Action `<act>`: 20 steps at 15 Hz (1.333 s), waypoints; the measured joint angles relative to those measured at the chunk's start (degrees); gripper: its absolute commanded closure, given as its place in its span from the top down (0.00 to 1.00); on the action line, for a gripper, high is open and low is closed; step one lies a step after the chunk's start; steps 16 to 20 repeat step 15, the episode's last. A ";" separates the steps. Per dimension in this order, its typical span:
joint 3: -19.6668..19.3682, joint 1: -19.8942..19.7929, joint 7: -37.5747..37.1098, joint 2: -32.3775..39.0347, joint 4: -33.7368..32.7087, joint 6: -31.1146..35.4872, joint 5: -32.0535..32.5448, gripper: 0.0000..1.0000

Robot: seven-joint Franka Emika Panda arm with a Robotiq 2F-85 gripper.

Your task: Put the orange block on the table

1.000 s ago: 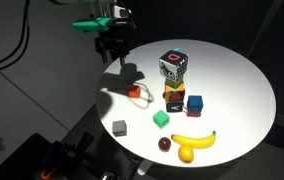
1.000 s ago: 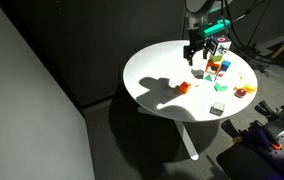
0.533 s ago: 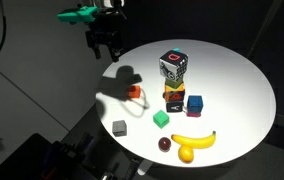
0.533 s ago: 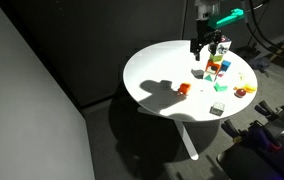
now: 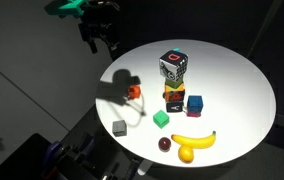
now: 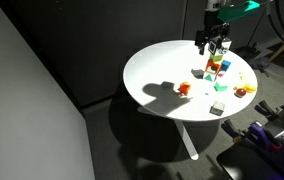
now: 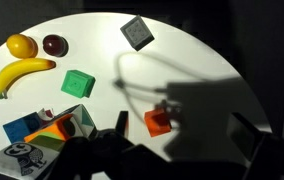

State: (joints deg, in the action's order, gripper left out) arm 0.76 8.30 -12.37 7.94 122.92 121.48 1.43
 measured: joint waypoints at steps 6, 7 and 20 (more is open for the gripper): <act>0.33 -0.39 0.00 -2.68 3.26 3.72 0.00 1.00; 0.37 -0.44 0.00 -2.79 3.41 3.86 0.00 1.00; 0.46 -0.54 0.00 -3.01 3.55 3.90 0.00 1.00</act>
